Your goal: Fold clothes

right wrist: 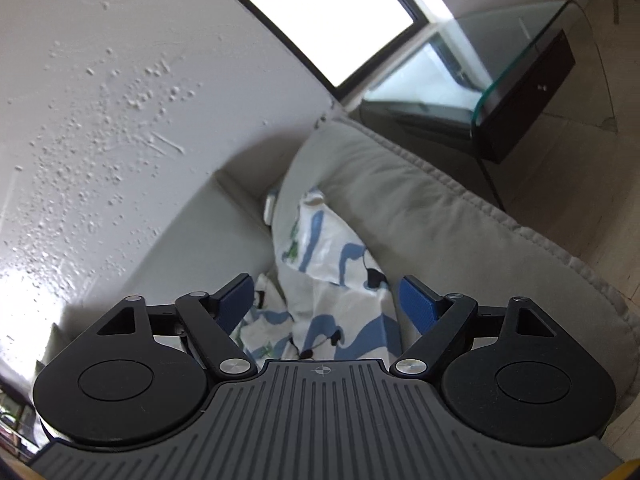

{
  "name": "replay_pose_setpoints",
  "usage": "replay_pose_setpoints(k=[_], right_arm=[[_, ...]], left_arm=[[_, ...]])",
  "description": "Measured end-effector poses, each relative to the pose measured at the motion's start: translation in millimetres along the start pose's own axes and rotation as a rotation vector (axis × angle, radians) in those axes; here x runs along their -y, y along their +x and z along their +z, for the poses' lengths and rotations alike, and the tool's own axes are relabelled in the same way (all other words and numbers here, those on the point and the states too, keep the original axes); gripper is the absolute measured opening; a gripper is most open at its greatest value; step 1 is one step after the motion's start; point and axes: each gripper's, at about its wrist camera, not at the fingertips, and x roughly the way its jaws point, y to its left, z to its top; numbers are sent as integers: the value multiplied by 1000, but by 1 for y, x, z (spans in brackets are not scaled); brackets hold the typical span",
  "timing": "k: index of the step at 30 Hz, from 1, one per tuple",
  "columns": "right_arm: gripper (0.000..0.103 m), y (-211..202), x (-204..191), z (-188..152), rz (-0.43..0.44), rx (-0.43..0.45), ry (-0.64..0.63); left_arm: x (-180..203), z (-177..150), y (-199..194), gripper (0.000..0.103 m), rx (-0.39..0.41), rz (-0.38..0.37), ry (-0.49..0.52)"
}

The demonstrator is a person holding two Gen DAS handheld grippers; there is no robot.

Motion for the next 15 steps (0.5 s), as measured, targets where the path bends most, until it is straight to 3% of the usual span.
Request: replay_pose_setpoints(k=[2, 3, 5, 6, 7, 8, 10, 15], right_arm=[[75, 16, 0, 1, 1, -83, -11], [74, 27, -4, -3, 23, -173, -45], [72, 54, -12, -27, 85, -431, -109], [65, 66, -13, -43, 113, -529, -114], [55, 76, -15, -60, 126, -599, -117], [52, 83, -16, -75, 124, -640, -118], [48, 97, -18, -96, 106, -659, -89], [49, 130, -22, -109, -20, -559, -65]], left_arm=[[-7, -2, 0, 66, -10, -30, -31], [-9, -3, -1, 66, -12, -46, -41], [-15, -5, -5, 66, -5, -57, -53], [-19, -5, -7, 66, 5, -45, -59], [-24, -5, -11, 66, 16, -23, -67], [-30, -6, -14, 65, 24, 7, -78], [-43, -7, -20, 65, 32, 75, -102], [-75, -19, -24, 62, 13, 269, -142]])
